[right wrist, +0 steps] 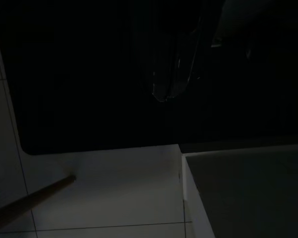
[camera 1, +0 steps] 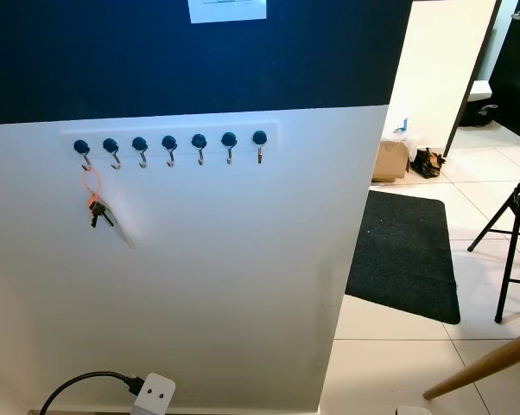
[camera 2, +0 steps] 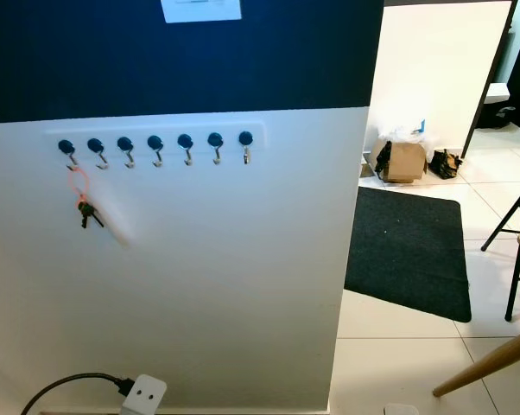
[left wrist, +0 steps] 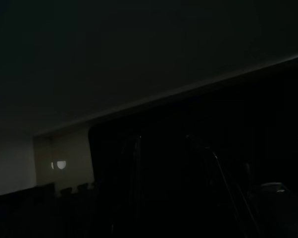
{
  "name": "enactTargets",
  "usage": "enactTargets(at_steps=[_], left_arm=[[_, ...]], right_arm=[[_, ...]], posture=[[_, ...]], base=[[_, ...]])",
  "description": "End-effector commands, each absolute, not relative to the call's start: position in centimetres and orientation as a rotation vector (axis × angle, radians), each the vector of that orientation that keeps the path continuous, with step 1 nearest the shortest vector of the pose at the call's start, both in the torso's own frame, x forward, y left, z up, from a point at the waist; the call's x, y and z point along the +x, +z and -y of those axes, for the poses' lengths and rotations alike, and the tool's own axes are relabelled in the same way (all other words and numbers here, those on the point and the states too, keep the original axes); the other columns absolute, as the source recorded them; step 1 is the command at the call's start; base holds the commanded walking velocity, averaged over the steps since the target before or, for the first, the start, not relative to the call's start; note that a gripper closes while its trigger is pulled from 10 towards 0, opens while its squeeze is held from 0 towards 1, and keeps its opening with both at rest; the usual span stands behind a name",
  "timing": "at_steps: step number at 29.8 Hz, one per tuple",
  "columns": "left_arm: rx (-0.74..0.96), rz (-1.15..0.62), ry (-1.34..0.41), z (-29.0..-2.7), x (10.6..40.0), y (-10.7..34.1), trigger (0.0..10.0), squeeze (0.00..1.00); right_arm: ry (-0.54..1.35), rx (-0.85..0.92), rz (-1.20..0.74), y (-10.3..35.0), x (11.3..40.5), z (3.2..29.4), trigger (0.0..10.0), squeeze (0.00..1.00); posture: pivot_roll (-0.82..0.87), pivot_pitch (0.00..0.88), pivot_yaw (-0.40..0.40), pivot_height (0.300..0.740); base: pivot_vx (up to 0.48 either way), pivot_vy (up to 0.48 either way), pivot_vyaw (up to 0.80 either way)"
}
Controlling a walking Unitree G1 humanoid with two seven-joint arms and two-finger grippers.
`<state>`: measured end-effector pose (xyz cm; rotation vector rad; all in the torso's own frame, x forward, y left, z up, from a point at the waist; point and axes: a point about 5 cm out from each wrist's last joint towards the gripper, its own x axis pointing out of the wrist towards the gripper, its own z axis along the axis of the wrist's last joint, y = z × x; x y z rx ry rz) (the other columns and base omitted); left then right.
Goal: Hang keys on a hook
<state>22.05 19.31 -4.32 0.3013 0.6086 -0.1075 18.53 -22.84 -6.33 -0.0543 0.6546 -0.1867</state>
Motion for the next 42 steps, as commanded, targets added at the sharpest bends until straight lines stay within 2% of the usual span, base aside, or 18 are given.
enactTargets(at_steps=[1,42], left_arm=[[0.303,-0.632,-0.109,-19.34,21.46,-4.81,10.0,0.00],[0.327,-0.631,-0.121,-19.33,21.70,-4.86,10.0,0.00]], right_arm=[[-0.180,-0.048,-0.662,-6.58,18.23,22.36,10.0,0.00],[-0.171,-0.055,-0.674,-6.68,18.19,22.31,10.0,0.00]], posture=[[0.01,0.105,0.090,0.740],[0.02,0.095,0.087,0.740]], base=[[0.000,0.000,0.00],[0.000,0.000,0.00]])
